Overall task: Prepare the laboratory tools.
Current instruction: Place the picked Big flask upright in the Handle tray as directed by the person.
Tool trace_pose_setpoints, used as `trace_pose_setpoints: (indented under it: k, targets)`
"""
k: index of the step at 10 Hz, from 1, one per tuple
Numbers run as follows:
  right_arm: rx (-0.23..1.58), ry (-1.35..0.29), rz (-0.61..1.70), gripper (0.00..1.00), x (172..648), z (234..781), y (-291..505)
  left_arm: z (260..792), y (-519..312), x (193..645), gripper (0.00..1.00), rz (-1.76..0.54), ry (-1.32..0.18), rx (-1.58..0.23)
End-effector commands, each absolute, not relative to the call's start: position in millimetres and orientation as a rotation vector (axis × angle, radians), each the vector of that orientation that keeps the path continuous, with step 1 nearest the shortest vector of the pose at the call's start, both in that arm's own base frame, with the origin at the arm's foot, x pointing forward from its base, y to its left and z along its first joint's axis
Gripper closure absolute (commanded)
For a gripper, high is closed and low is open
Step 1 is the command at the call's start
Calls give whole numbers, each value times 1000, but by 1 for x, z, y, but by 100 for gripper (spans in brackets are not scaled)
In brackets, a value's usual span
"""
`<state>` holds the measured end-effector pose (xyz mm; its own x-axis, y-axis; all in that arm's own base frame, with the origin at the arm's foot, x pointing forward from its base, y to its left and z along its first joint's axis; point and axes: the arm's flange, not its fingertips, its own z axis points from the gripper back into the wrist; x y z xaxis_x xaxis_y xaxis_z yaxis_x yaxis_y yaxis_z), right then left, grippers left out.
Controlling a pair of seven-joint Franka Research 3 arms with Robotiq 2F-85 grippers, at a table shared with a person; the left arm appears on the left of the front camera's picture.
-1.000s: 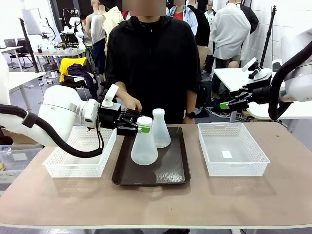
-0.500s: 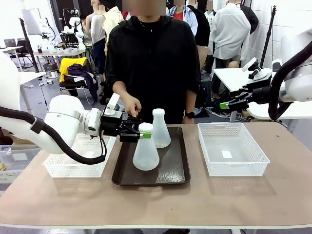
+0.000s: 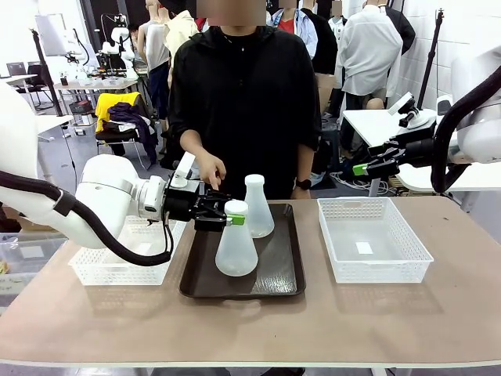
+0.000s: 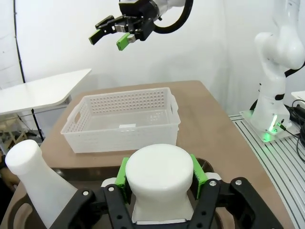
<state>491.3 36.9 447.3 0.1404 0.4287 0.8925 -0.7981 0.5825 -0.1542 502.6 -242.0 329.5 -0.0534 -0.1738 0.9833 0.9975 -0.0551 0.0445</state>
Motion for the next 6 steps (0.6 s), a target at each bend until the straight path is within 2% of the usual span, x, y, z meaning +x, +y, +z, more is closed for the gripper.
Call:
trace_pose_setpoints:
  k: [1,3,4,6]
  targets:
    - [404,-1103,920,0,491,447,37,322,-245,504,48,-1364,-1113,-1064]
    - [404,-1103,920,0,491,447,37,320,-243,501,12,-1357,-1102,-1057]
    - [404,-1103,920,0,491,447,37,320,-243,500,0,-1366,-1087,-1060]
    - [404,-1103,920,0,491,447,37,322,-241,497,0,-1393,-1039,-1049]
